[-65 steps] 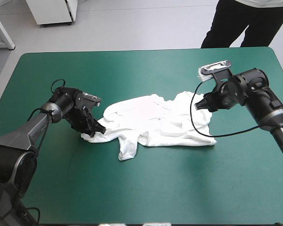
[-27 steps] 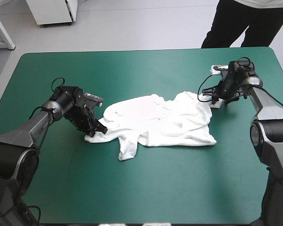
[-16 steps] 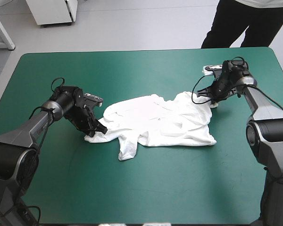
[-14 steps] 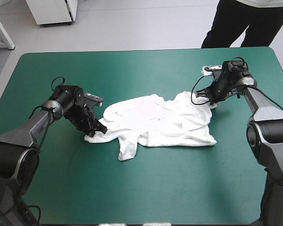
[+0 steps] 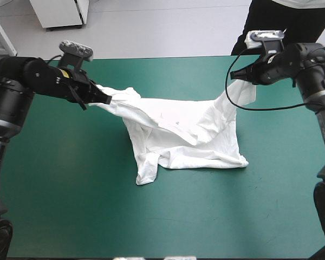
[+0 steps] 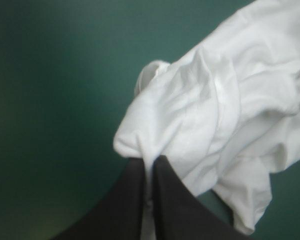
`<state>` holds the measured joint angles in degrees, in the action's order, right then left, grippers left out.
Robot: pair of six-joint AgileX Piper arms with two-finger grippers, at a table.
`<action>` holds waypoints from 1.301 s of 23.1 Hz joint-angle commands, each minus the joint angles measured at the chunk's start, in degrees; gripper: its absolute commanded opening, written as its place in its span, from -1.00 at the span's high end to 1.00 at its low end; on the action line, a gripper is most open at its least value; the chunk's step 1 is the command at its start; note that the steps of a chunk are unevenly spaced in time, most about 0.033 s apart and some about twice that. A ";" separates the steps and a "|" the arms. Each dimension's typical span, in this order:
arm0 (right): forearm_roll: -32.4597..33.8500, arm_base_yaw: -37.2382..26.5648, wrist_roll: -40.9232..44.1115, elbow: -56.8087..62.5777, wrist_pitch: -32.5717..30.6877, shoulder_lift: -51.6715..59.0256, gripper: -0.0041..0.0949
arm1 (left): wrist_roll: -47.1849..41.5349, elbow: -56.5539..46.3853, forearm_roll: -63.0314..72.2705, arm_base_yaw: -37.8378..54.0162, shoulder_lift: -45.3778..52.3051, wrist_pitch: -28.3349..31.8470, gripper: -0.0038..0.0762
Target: Fold the cloth
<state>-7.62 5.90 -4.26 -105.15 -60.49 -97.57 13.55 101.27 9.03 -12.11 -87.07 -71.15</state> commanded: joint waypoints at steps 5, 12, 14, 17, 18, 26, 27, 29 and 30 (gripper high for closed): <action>-0.61 -0.05 1.03 -13.09 1.07 12.76 0.94 | -1.38 16.93 7.91 -0.29 8.34 -0.03 0.93; -2.12 -0.05 1.06 -23.91 5.31 24.69 0.94 | -0.88 37.16 10.38 -0.29 12.97 5.21 0.93; -3.55 -0.05 -0.33 -23.90 6.25 28.38 0.94 | -0.17 40.64 12.31 -0.29 14.78 6.56 0.93; -3.76 0.86 -0.58 -23.90 6.88 33.05 0.94 | -0.07 41.84 13.91 -0.29 18.46 7.51 0.93; -3.47 1.97 -0.58 -23.90 7.20 34.13 0.94 | -0.07 41.84 14.47 -0.29 19.21 7.51 0.93; -3.36 5.64 -0.02 -23.52 7.08 33.59 0.94 | -2.27 36.84 14.17 -0.29 20.31 5.12 0.93; -3.05 5.64 0.21 -23.52 6.67 32.64 0.94 | -2.27 35.57 13.89 -0.29 19.89 5.12 0.93; -2.36 5.64 0.21 -23.52 5.57 30.70 0.94 | -3.35 32.47 13.38 -0.29 18.68 4.76 0.93; -1.78 5.64 0.42 -23.52 4.96 29.49 0.94 | -3.81 31.34 12.83 -0.29 18.02 4.45 0.93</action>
<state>-10.87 11.44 -4.07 -128.22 -58.39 -65.16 11.57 135.70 22.69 -12.11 -66.90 -70.52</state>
